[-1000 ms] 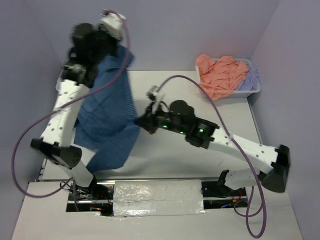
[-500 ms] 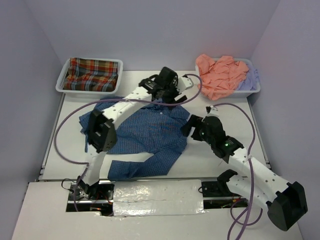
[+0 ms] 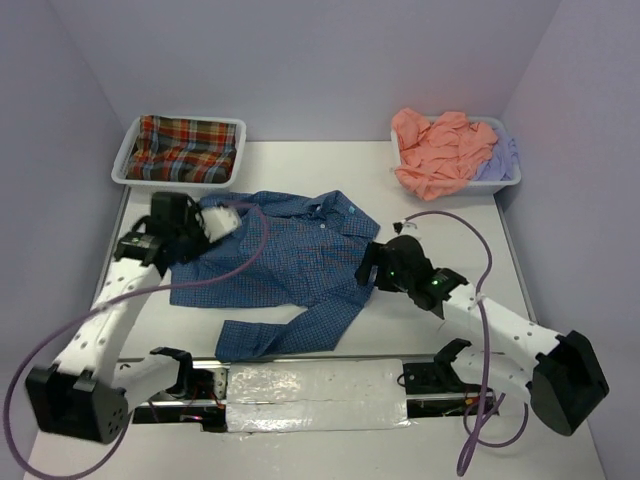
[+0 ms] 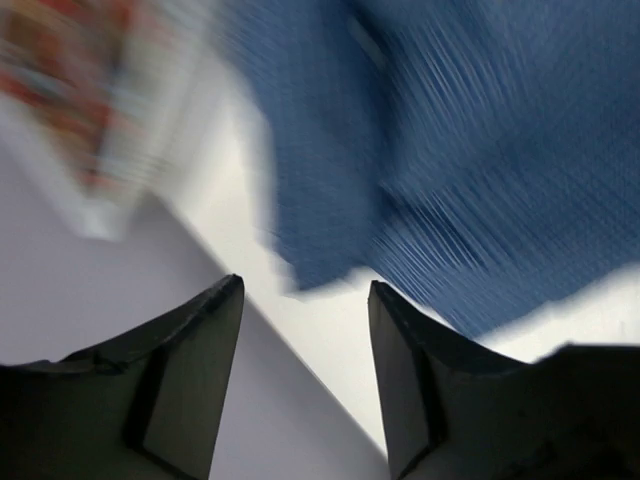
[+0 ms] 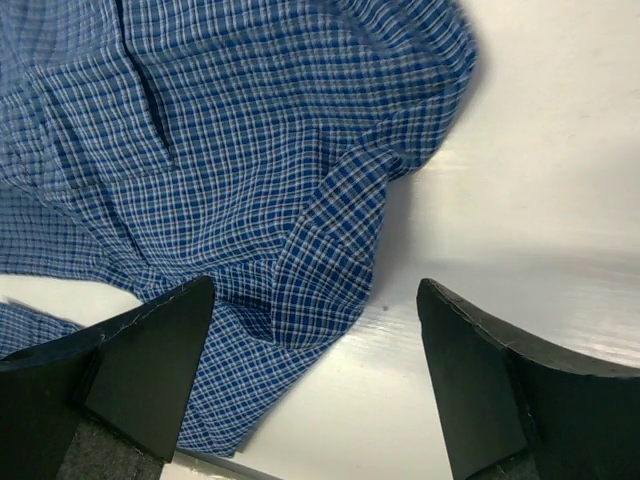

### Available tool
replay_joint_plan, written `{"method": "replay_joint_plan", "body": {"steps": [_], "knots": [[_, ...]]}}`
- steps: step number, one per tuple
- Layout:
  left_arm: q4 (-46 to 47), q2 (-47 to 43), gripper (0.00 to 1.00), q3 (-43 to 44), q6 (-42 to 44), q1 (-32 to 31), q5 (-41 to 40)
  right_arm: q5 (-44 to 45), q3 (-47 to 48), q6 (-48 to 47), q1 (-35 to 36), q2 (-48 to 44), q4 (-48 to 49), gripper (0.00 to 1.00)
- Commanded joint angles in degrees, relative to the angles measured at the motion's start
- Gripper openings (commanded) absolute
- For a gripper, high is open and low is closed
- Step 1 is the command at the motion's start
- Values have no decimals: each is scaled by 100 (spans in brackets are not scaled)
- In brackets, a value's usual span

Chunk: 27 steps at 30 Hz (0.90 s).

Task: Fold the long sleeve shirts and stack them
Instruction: Flatten the shirt out

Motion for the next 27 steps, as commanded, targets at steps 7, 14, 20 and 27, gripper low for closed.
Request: {"method": "replay_joint_plan", "body": {"steps": [7,14,20,27], "knots": [[801,268,86,-2714,1746,589,-38,278,541,246,784,1221,530,91],[2285,619,92,-3977,2141,580,-573,409,172,430,819,1433,671,92],[3509,1085,54,-4227,1642,580,-1102,366,171,395,810,1941,872,81],[3423,594,0,-4051,1113,597,-1084,-91,-118,342,415,2269,1295,0]]}}
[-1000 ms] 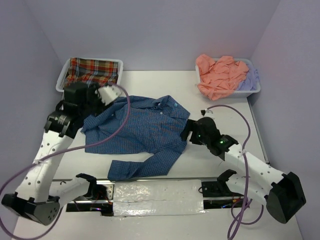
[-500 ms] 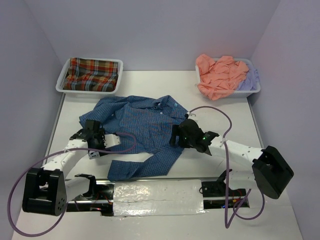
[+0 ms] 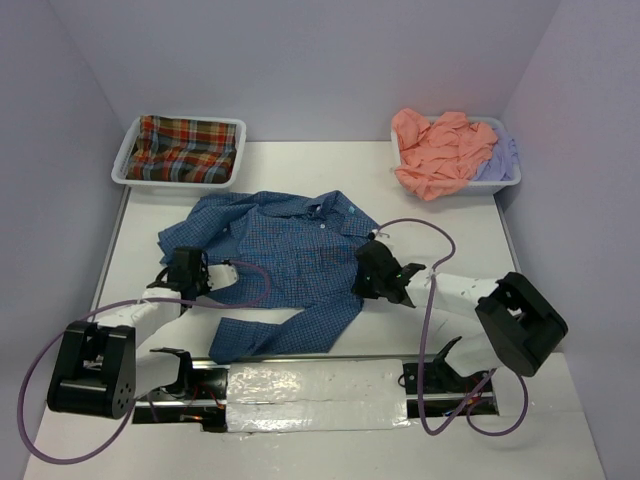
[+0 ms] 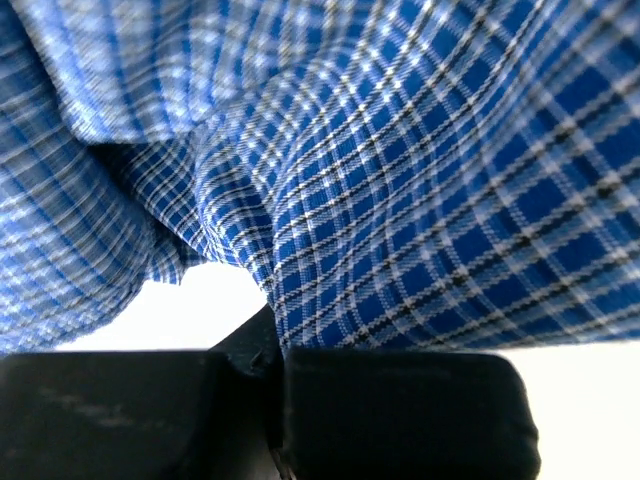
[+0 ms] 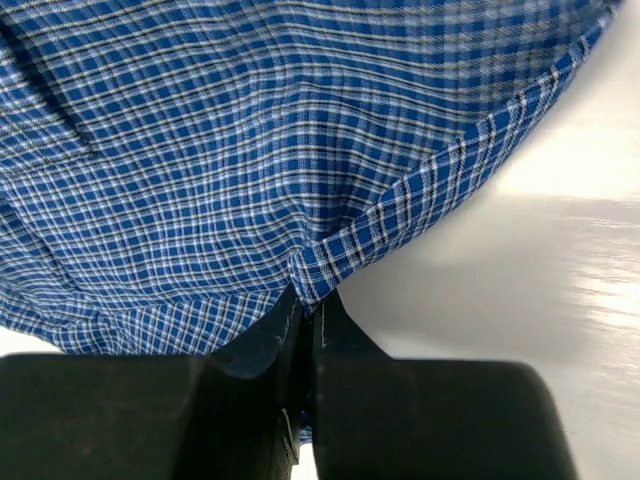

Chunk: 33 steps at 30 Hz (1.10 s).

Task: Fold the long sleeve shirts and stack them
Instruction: Flatten the shirt out

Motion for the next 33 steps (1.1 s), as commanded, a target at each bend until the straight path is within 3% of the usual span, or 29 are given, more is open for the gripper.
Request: {"method": "replay_joint_plan", "body": {"steps": [1,5,8,10,11,12,13,15,16,17,18,21,23,26,28,33], "knots": [[-245,-416,0,215,-458,47,92,-122,-271,-10,-193,-308,161,0],[-1318,-488,0,629,-441,459,-22,28,-666,69,-193,-1749,-893,0],[-1740,-295,0,1006,-475,477,151,-94,-668,-105,-385,-2954,-1115,0],[-2004,63,0,1926,-834,460,582,-401,-309,-719,-701,-3097,-913,0],[-2127,266,0,2365,-1393,312,784,-464,468,-948,-1112,-2949,-947,0],[-2511,755,0,3544,-1678,206,1125,-543,980,-1498,-1333,-2469,-1165,0],[-2749,1030,0,4270,-2194,75,1259,-613,2221,-1791,-1666,-2168,-1306,0],[-3198,1627,0,5807,-2706,21,1488,-517,3606,-2353,-1958,-1571,-1666,0],[-3531,2170,0,7433,-2952,20,1663,-552,4361,-2495,-2090,-1037,-1955,0],[-3604,2427,0,8198,-3416,20,1691,-683,5726,-2575,-2231,-823,-2054,0],[-3613,2630,0,9676,-3621,12,1657,-710,6340,-2698,-2380,-612,-2107,0],[-3062,3133,0,11329,-4018,12,1333,-877,8443,-2901,-2452,-57,-1959,0],[-1916,2897,0,11222,-3975,12,1060,-1017,9495,-2919,-2443,207,-1765,0],[-1049,2396,0,10528,-3668,-6,1363,-1124,10089,-2980,-2443,401,-1695,0],[-889,2071,0,9948,-3535,-67,1550,-1080,9899,-3147,-2443,270,-1546,0],[-1194,1421,0,8649,-2754,-252,1955,-913,8116,-3419,-2452,-650,-1186,0]]}}
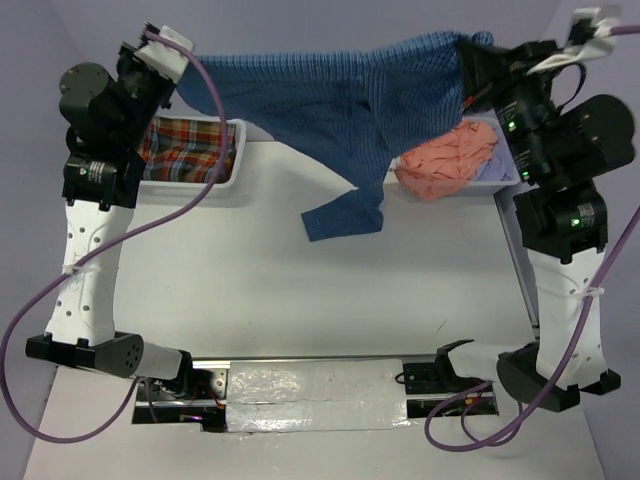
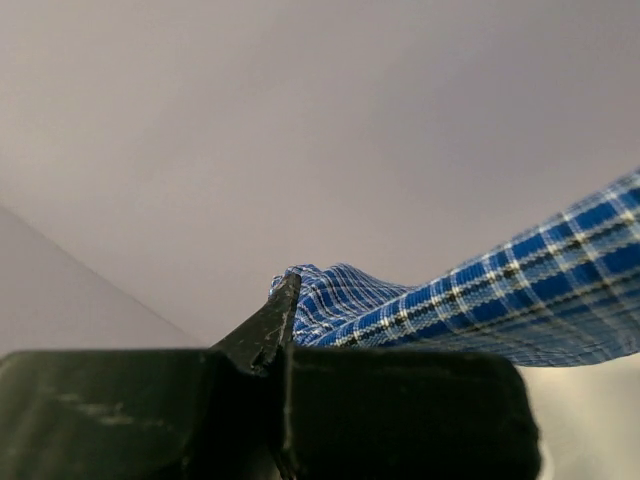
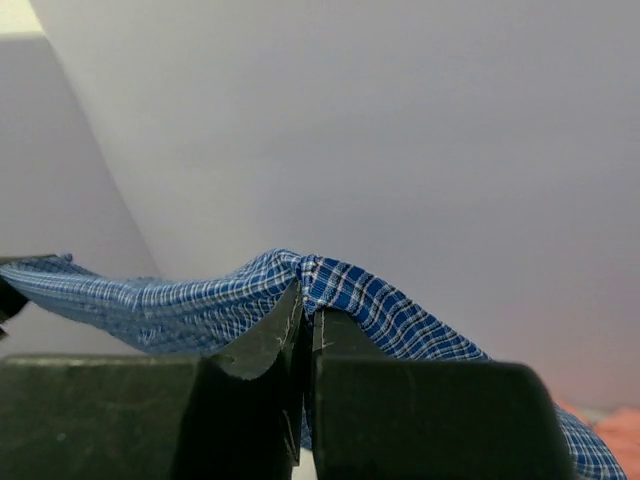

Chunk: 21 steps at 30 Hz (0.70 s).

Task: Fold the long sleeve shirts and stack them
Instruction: Flatten the shirt out

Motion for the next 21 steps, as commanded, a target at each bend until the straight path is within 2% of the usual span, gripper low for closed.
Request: {"method": "replay_joint_plan", "body": {"steps": [1,3,7,11,13,17,21], "knots": [[-282,-12,0,-785,667,-27,200,211,-1289,-336,-21,-311,148,0],[-772,-353,0,-1260,966,-27,69,273,-1925,-274,-21,-924,201,0],[-1854,-1136,0,-2645,1784,-27,-204,-59,-4109,295,-21,-2200,132,0],[-3251,-1814,0,-3744,1900,-36,-389,-429,-5897,1129,-4,-3535,-167,0],[-3857,-1999,0,-4186,1943,-36,-362,-710,-6826,1403,-12,-3810,-343,0],[-4219,-2122,0,-5494,1979,-27,-871,-1580,-7570,1581,32,-3961,-1001,0],[-4510,-2201,0,-6121,2189,-18,-1031,-1425,-7667,1378,49,-4180,-1687,0]]}}
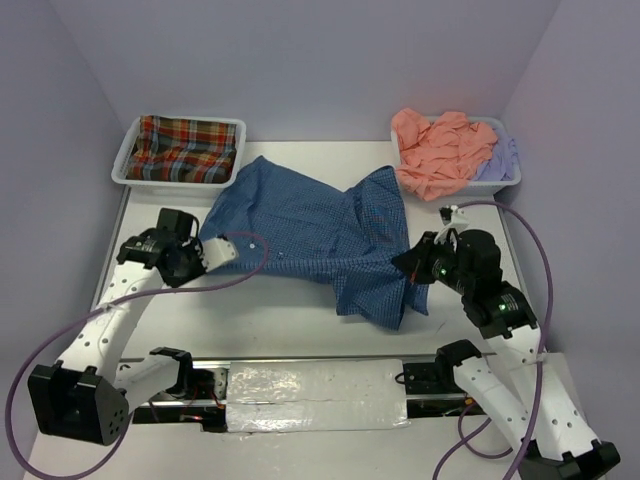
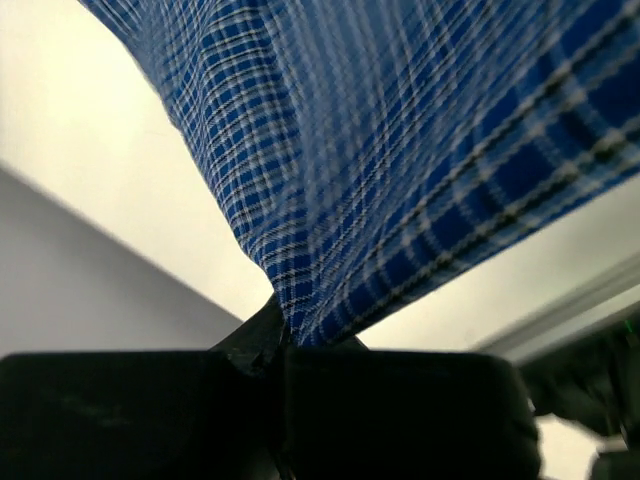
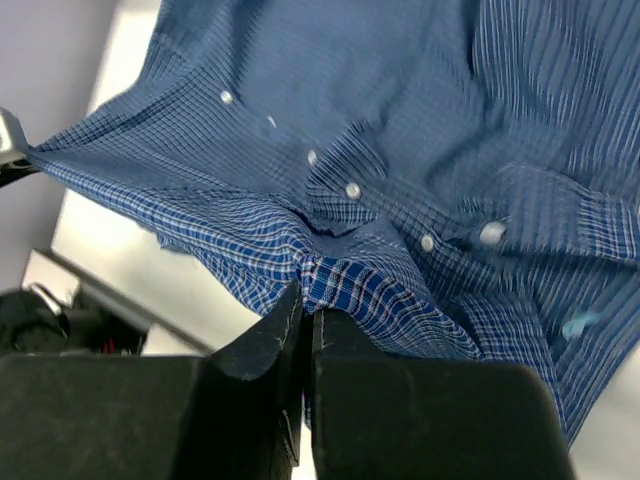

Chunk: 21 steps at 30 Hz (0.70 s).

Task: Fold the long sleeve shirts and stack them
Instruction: Flatten the shirt out

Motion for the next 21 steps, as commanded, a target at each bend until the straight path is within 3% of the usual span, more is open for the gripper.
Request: {"method": "replay_joint_plan", "body": {"steps": [1,6,9,12,13,15,16,18,19,21], "knots": [[-513,-31,0,-288,312,28,-307,1,-30,6,19,-277,-383,0],[66,285,1,-535,295,28,-26,-242,-302,216,19,29,625,0],[645,549,0,-316,15,28,185,-438,-286,156,19,880,1680,0],[1305,900,0,-123,-407,28,203,17,529,-264,1,2712,1832,5],[1437,1136,0,-87,-513,19,185,193,828,-363,1,3102,1779,9],[1752,1427,0,18,-742,37,141,493,1847,-661,-34,3911,1516,39],[1841,1715,0,45,-881,37,141,642,2547,-732,-78,4672,1306,60],[1921,2007,0,133,-979,37,194,617,3244,-899,-148,5362,998,71],[2000,2269,0,159,-1032,37,194,600,3587,-934,-166,5870,796,74],[2036,2491,0,203,-1181,45,185,626,4161,-1031,-157,5981,364,76]]}}
